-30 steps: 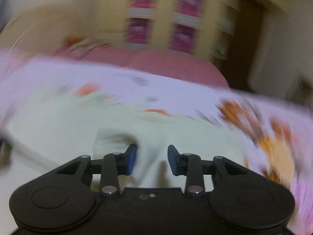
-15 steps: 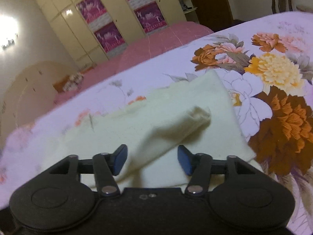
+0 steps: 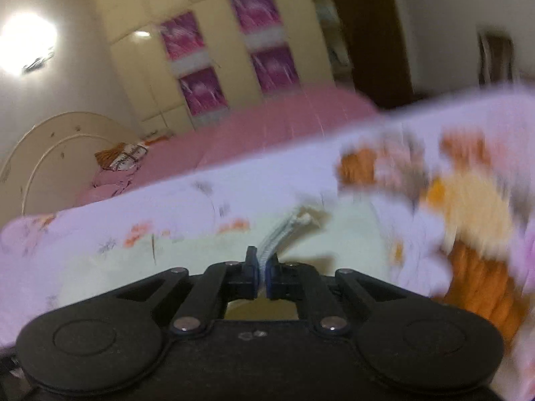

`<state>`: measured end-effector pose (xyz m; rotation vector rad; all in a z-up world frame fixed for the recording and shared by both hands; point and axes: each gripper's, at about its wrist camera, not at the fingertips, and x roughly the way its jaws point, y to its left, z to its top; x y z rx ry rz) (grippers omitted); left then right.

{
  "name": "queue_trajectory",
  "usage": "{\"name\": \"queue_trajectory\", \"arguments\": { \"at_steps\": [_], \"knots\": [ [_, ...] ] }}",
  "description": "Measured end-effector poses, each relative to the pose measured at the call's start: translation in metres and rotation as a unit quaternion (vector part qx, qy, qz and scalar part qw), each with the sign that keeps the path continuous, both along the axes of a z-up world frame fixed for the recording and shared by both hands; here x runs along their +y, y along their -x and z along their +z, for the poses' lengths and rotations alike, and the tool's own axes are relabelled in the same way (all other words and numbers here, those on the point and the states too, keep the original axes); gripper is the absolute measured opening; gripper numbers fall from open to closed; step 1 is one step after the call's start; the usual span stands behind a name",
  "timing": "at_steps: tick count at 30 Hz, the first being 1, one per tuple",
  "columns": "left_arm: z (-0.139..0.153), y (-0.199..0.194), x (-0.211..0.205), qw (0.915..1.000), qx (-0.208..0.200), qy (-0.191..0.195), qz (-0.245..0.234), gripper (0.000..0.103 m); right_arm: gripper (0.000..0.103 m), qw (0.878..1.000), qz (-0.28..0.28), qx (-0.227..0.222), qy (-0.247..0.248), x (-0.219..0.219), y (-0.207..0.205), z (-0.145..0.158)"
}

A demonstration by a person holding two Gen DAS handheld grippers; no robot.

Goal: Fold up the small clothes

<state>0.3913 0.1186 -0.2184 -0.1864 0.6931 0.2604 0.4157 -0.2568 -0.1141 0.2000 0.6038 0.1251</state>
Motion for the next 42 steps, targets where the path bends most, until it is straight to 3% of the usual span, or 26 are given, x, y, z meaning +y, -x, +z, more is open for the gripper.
{"name": "queue_trajectory", "arguments": {
  "at_steps": [4,9,14,18,20,24,27,29,33,35,36,38,40,41,42],
  "knots": [
    [0.001,0.001,0.002,1.0000,0.002,0.000,-0.004,0.100,0.010,0.996,-0.026,0.082,0.016,-0.021,-0.015,-0.030],
    [0.022,0.019,0.007,0.9998,-0.019,-0.001,-0.010,0.100,0.030,0.994,-0.080,0.042,0.056,-0.029,0.008,-0.018],
    [0.046,0.013,0.002,0.9981,-0.055,0.001,-0.030,0.100,0.030,0.995,-0.057,-0.004,0.081,-0.020,0.009,0.001],
    [0.034,-0.034,-0.004,0.9988,-0.023,0.019,-0.040,0.100,0.030,0.994,0.001,0.031,0.103,0.006,-0.015,-0.012],
    [0.026,-0.051,0.000,0.9985,-0.005,0.043,-0.033,0.100,0.032,0.991,-0.008,0.049,0.122,0.009,-0.020,-0.021],
    [0.014,-0.069,0.006,0.9983,0.008,0.048,-0.032,0.100,0.048,0.990,-0.045,0.046,0.128,-0.006,-0.015,-0.025],
    [0.006,-0.072,0.003,0.9976,0.014,0.055,-0.040,0.100,0.047,0.990,-0.047,0.055,0.120,-0.015,-0.015,-0.026],
    [0.002,-0.074,-0.003,0.9979,0.015,0.047,-0.042,0.100,0.036,0.992,-0.034,0.066,0.098,-0.017,-0.016,-0.029],
    [0.002,-0.073,-0.009,0.9978,0.011,0.028,-0.058,0.100,0.031,0.991,-0.021,0.056,0.118,-0.012,-0.010,-0.029],
    [0.003,-0.074,-0.009,0.9977,0.011,0.029,-0.060,0.100,0.016,0.993,-0.015,0.068,0.096,-0.017,-0.008,-0.032],
    [0.004,-0.074,-0.007,0.9977,0.011,0.032,-0.059,0.100,0.014,0.994,-0.018,0.066,0.088,-0.019,-0.007,-0.031],
    [0.005,-0.074,-0.007,0.9976,0.011,0.033,-0.059,0.100,0.013,0.992,-0.036,0.046,0.114,-0.018,-0.002,-0.022],
    [0.006,-0.073,-0.006,0.9976,0.010,0.030,-0.061,0.100,0.020,0.989,-0.049,0.024,0.137,-0.018,0.003,-0.015],
    [0.005,-0.073,-0.006,0.9976,0.010,0.029,-0.062,0.100,0.031,0.990,-0.047,0.025,0.128,-0.021,0.004,-0.013],
    [0.005,-0.073,-0.006,0.9976,0.010,0.027,-0.063,0.100,0.027,0.993,-0.035,0.032,0.106,-0.025,0.004,-0.012]
  ]
}}
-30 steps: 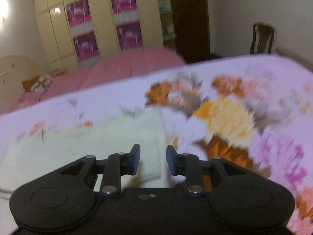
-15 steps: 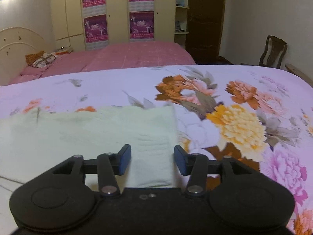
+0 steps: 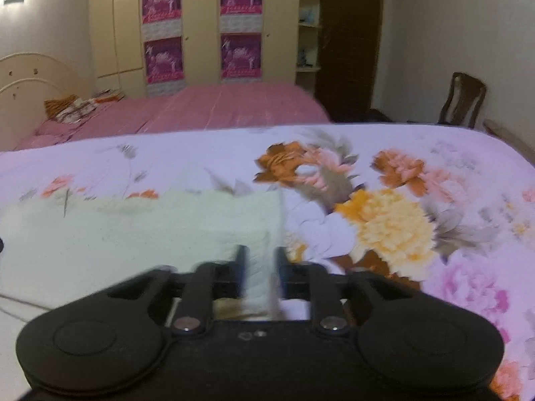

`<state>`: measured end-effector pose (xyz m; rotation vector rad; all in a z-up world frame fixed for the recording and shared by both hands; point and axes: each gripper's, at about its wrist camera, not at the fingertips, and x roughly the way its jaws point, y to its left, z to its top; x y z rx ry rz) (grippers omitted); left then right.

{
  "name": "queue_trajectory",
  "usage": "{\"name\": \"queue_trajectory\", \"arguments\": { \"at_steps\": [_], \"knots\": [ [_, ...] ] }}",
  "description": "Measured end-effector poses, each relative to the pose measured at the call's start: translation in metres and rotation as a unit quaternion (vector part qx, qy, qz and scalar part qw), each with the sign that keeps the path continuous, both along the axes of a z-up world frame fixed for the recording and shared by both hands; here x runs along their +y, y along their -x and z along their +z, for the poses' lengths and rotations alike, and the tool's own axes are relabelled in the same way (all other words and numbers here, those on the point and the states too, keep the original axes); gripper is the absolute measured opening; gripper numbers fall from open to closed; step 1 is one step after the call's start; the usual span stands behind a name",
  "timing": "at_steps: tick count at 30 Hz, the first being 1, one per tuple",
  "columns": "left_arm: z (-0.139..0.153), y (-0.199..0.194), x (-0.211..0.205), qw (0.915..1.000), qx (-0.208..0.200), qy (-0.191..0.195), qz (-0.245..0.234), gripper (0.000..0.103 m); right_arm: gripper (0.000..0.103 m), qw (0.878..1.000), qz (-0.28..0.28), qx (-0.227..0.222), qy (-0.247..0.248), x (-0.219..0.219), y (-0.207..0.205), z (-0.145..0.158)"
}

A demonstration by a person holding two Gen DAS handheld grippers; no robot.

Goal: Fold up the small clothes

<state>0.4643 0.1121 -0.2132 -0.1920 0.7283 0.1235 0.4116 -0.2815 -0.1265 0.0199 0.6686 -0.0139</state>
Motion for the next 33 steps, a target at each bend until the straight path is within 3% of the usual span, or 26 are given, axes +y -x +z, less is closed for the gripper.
{"name": "queue_trajectory", "arguments": {
  "at_steps": [5,9,11,14,16,18,20,22,24,28,32,33],
  "knots": [
    [0.000,0.000,0.000,1.0000,0.000,-0.003,-0.002,0.100,0.024,0.999,0.008,0.030,-0.022,0.001,-0.001,-0.008],
    [-0.001,0.000,-0.001,1.0000,-0.002,-0.007,-0.004,0.101,0.014,0.999,0.021,-0.007,0.046,0.020,0.011,-0.004],
    [-0.001,0.000,-0.001,0.9999,-0.002,-0.009,-0.005,0.100,0.011,0.999,0.043,0.009,0.027,0.024,0.008,-0.006],
    [0.000,0.000,-0.001,0.9999,-0.002,-0.010,-0.006,0.100,0.014,0.998,0.031,0.048,-0.002,0.019,-0.007,-0.015],
    [0.000,0.000,-0.001,0.9999,-0.003,-0.011,-0.008,0.101,0.016,0.998,0.024,0.048,-0.014,0.015,-0.008,-0.018],
    [0.000,-0.001,0.000,0.9999,-0.003,-0.010,-0.009,0.100,0.006,0.998,0.019,0.047,-0.026,0.011,-0.008,-0.018],
    [0.001,-0.001,0.001,0.9999,-0.003,-0.006,-0.008,0.100,0.005,0.998,0.016,0.037,-0.050,0.006,-0.001,-0.013],
    [0.001,-0.002,0.001,1.0000,-0.004,-0.002,-0.008,0.100,0.005,0.999,0.016,0.028,-0.027,0.006,0.006,-0.008],
    [0.000,-0.004,0.000,0.9999,-0.003,-0.007,-0.008,0.101,0.005,0.999,0.011,0.049,0.005,0.004,0.006,-0.017],
    [0.001,-0.009,0.005,0.9999,-0.003,-0.003,0.012,0.101,0.005,0.999,0.011,0.045,0.023,0.008,0.007,-0.020],
    [-0.005,-0.020,0.017,0.9989,0.008,-0.023,0.039,0.101,0.005,0.998,0.004,0.050,0.043,0.011,0.006,-0.023],
    [-0.005,-0.022,0.020,0.9984,0.007,-0.030,0.047,0.101,0.012,0.998,0.000,0.047,0.049,0.012,0.006,-0.020]
  ]
}}
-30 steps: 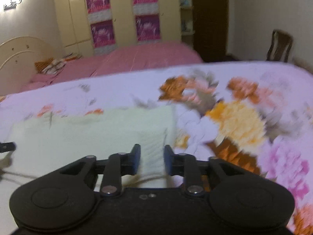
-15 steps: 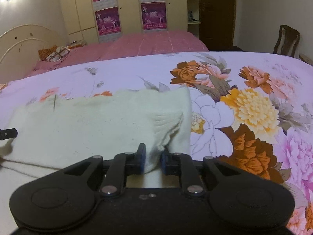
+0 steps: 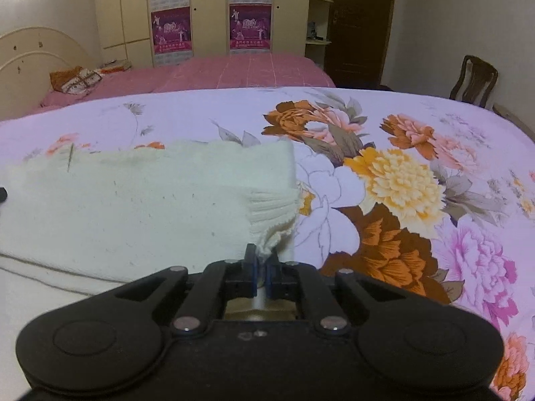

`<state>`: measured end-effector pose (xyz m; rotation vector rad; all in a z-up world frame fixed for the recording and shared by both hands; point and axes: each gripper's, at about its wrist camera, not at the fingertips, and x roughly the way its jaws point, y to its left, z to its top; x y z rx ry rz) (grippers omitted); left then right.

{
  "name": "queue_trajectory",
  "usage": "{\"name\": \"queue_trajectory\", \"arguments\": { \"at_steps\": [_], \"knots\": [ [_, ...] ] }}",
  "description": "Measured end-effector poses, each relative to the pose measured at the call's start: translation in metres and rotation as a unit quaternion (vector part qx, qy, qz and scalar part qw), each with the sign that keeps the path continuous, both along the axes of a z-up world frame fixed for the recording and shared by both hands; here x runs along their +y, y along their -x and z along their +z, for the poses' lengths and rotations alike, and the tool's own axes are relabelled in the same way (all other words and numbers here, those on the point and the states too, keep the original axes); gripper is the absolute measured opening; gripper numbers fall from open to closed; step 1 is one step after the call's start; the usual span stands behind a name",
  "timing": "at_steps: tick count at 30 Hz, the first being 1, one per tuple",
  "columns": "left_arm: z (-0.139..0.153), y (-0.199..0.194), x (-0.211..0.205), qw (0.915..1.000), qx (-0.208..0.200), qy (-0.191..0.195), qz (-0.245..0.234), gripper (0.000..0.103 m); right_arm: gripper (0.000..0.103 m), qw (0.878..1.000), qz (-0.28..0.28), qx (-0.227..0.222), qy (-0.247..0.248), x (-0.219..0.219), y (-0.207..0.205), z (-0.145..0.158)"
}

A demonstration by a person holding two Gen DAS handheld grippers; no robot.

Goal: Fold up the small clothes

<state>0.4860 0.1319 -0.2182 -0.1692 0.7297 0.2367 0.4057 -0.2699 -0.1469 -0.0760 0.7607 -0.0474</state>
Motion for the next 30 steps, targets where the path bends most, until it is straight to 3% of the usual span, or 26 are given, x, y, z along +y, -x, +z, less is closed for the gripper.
{"name": "queue_trajectory", "arguments": {
  "at_steps": [2,5,8,11,14,17,20,23,25,28,30],
  "knots": [
    [0.001,-0.004,0.005,0.9999,0.000,0.000,0.017,0.101,0.024,0.999,-0.022,-0.039,0.008,0.001,0.007,0.013],
    [0.002,-0.008,0.002,0.9997,0.004,-0.006,0.023,0.100,0.023,0.996,0.006,-0.091,-0.003,0.009,0.014,0.030],
    [0.011,0.009,-0.005,0.9999,0.003,0.014,-0.003,0.100,0.021,0.998,0.048,-0.048,-0.010,0.022,0.000,0.021],
    [0.018,0.042,-0.019,0.9990,-0.007,0.005,-0.044,0.100,0.022,0.999,0.045,0.003,0.011,0.018,-0.007,-0.005],
    [0.004,0.065,-0.030,0.9970,0.015,-0.023,-0.073,0.100,0.022,1.000,0.022,-0.005,-0.016,0.007,-0.001,0.002],
    [0.005,0.079,-0.023,0.9987,0.010,-0.003,-0.051,0.101,0.024,0.998,0.044,-0.015,-0.049,0.015,0.016,0.011],
    [0.016,0.091,-0.020,0.9993,0.022,0.015,-0.025,0.100,0.025,0.998,0.063,0.011,-0.018,0.028,0.027,-0.003],
    [0.033,0.113,-0.036,0.9984,0.000,0.015,-0.055,0.100,0.027,0.998,0.040,0.016,-0.038,0.022,0.036,0.002],
    [0.039,0.122,-0.051,0.9967,-0.006,0.021,-0.078,0.100,0.028,0.997,0.053,0.003,-0.056,0.026,0.046,0.011],
    [0.034,0.126,-0.077,0.9938,0.012,0.035,-0.105,0.101,0.029,0.992,0.085,0.019,-0.093,0.044,0.057,0.014],
    [0.028,0.131,-0.092,0.9922,0.020,0.032,-0.118,0.101,0.029,0.990,0.104,0.027,-0.087,0.058,0.065,0.009]
  ]
}}
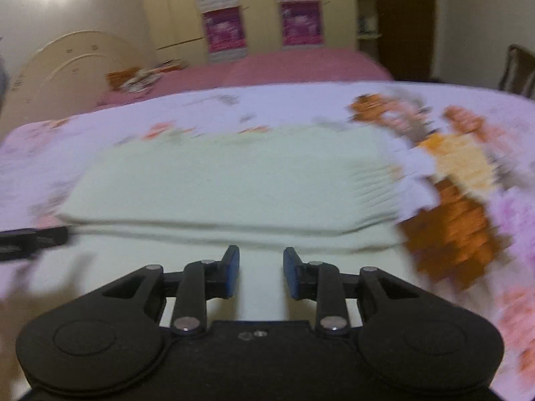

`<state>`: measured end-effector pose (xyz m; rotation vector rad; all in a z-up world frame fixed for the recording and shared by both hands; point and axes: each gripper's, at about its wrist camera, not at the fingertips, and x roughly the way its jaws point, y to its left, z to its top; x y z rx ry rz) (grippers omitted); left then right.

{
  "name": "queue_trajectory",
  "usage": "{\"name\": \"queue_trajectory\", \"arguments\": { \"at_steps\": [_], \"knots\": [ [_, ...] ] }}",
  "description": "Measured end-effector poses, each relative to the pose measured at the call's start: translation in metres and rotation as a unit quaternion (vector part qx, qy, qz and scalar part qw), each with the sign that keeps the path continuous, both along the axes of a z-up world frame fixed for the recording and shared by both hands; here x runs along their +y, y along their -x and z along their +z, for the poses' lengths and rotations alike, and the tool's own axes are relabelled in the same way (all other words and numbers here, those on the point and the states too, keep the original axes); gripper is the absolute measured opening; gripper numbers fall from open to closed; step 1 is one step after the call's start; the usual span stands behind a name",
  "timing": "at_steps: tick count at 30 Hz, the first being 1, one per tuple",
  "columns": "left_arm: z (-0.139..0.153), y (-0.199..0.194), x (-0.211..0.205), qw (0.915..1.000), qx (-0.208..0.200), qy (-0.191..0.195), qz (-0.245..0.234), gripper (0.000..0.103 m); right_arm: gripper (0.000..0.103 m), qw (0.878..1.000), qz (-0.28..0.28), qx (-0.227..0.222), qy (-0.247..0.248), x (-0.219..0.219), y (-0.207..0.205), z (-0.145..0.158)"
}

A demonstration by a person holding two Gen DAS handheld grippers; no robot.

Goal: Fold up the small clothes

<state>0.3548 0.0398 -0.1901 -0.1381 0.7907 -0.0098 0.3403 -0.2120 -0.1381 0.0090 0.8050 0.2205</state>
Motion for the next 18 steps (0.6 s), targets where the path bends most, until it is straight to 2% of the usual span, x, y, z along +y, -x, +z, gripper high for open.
{"name": "queue_trajectory", "arguments": {
  "at_steps": [3,5,7,12,18],
  "knots": [
    [-0.016,0.006,-0.013,0.9995,0.019,-0.026,-0.002,0.101,0.030,0.999,0.029,0.007,0.035,0.011,0.009,-0.010],
    [-0.020,0.014,-0.015,0.9988,0.009,-0.048,-0.006,0.101,0.030,0.997,0.039,-0.004,0.060,0.006,0.017,-0.015],
    [-0.017,0.018,-0.011,0.9987,0.013,-0.050,0.001,0.101,0.031,0.996,0.035,-0.010,0.081,-0.002,0.021,-0.015],
    [-0.015,0.023,-0.009,0.9977,0.021,-0.060,0.025,0.101,0.031,0.997,0.007,-0.006,0.072,-0.039,0.032,-0.012],
    [-0.009,0.039,-0.014,0.9965,0.028,-0.063,0.047,0.101,0.034,0.998,0.008,0.001,0.057,-0.050,0.046,-0.007]
  ]
}}
